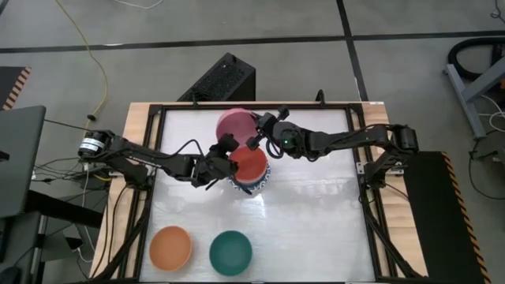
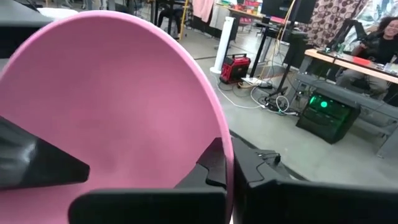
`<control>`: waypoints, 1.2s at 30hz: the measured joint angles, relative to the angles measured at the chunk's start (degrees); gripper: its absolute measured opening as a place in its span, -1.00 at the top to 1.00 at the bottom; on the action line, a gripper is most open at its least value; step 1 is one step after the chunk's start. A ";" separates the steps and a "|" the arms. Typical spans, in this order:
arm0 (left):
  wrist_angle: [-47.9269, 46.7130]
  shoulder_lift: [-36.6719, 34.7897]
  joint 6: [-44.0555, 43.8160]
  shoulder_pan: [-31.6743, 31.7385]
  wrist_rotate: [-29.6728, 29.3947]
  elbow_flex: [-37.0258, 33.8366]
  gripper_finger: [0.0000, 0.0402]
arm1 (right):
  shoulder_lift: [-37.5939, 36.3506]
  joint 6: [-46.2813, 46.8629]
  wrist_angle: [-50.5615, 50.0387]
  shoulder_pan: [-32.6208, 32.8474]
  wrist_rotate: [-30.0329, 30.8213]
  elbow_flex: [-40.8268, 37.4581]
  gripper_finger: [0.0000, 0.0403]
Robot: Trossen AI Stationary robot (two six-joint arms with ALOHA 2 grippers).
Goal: Nest bowls inside each other
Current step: Stack the pink bowl on top of the orange bowl
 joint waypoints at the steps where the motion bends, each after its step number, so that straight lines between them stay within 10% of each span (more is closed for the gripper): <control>1: 0.59 0.00 0.00 -0.59 -0.26 0.00 0.32 | 0.00 0.00 -0.13 0.00 -0.25 0.00 0.96; 21: -3.12 -14.73 -25.56 -6.94 10.18 -0.07 0.03 | -0.85 7.96 -3.03 -7.45 -18.39 -0.02 0.97; 36: -6.91 -40.52 -58.41 -8.32 24.07 0.09 0.03 | -10.94 12.20 -22.61 -20.15 -32.64 -0.13 0.96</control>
